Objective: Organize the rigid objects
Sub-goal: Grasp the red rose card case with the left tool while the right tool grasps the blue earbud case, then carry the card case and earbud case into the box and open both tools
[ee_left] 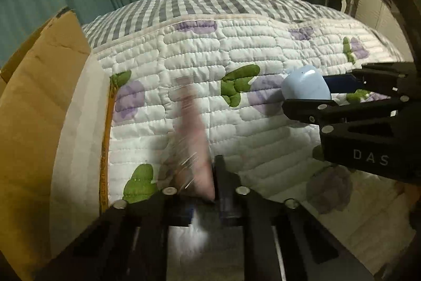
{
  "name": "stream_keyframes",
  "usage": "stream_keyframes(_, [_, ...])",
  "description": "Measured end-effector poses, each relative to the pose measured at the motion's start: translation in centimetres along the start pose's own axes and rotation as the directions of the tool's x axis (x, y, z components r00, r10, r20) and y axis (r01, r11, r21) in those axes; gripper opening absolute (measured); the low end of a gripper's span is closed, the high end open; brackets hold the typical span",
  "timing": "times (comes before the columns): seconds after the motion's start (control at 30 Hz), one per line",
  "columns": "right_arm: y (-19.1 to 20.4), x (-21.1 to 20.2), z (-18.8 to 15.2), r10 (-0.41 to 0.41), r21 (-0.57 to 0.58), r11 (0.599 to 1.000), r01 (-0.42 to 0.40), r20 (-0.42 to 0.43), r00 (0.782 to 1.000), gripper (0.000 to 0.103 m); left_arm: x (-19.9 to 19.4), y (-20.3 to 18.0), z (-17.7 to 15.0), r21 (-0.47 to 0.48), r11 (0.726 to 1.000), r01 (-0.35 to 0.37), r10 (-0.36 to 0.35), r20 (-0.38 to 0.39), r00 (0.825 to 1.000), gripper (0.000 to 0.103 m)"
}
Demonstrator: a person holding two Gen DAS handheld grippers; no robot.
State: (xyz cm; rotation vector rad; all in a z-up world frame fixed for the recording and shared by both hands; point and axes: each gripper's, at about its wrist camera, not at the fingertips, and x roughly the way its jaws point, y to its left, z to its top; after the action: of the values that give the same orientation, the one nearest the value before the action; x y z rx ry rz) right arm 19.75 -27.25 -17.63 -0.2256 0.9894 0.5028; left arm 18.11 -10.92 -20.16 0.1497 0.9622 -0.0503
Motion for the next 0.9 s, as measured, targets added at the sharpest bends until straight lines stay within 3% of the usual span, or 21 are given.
stream_keyframes(0.43, [-0.3,-3.4,-1.2,-0.046,0.023,0.999,0.045,0.036,0.998,0.049,-4.9,-0.7,0.7,0.031,0.998,0.049,-0.051,0.079,0.996,0.010])
stream_keyframes(0.9, [3.9,-13.8,-2.2,-0.138,0.100,0.987,0.123,0.159,0.978,0.049,-15.0,2.5,1.3,0.029,0.996,0.079,-0.083,0.220,0.972,0.010])
